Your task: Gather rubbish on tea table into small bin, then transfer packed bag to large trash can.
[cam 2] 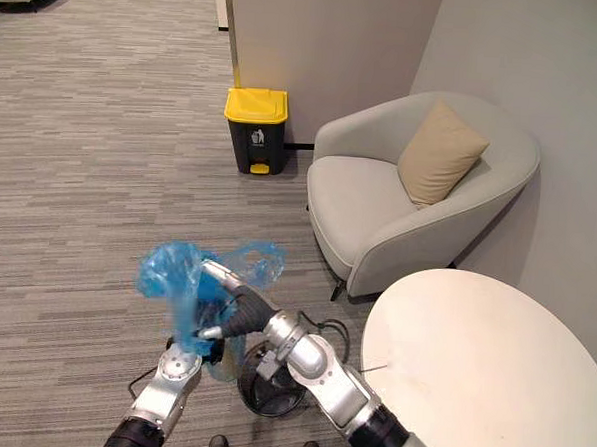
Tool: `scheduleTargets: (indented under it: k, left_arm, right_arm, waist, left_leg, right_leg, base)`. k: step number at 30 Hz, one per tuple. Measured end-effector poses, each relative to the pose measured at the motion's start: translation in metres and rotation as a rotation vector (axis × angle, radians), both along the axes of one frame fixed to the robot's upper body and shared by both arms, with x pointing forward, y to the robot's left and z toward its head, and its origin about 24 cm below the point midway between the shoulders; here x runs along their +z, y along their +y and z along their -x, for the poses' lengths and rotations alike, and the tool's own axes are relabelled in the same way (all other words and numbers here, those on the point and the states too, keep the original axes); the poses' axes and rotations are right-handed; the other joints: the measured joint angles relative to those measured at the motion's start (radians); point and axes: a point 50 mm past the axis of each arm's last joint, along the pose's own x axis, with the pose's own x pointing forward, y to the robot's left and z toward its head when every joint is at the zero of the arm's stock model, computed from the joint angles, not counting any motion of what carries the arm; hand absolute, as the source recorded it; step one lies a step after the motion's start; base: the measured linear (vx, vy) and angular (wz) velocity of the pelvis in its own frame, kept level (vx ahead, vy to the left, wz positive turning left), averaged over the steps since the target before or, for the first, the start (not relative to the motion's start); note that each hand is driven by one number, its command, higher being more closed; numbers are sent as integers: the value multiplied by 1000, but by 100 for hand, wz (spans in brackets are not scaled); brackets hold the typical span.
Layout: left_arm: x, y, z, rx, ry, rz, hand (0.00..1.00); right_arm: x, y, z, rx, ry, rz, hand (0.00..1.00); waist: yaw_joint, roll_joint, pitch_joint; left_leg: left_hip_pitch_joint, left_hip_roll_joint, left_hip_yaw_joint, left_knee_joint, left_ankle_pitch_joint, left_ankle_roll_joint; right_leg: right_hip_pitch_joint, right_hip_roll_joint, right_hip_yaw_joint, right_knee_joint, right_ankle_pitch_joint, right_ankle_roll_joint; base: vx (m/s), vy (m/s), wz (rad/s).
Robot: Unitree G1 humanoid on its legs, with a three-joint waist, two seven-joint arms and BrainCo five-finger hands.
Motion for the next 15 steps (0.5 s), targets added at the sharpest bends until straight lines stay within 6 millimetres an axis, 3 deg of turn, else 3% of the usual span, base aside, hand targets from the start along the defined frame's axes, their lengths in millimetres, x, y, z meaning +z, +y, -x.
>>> scheduleTargets:
  k: [9, 15]
  left_arm:
    - [-15, 33, 19, 122, 71, -18, 100]
    - [-27, 44, 31, 153, 128, -10, 100]
  right_arm:
    - [-18, -48, -6, -231, 32, 44, 0]
    - [-34, -78, -8, -391, 103, 40, 0]
  waist:
    - [-1, 1, 0]
    - [4, 4, 2]
  left_leg:
    - [0, -1, 0, 0, 0, 0]
    - [-1, -6, -10, 0, 0, 0]
  right_leg:
    - [-1, -1, -1, -2, 0, 1]
    - [3, -4, -9, -8, -3, 4]
  base:
    - [0, 0, 0]
    - [0, 0, 4]
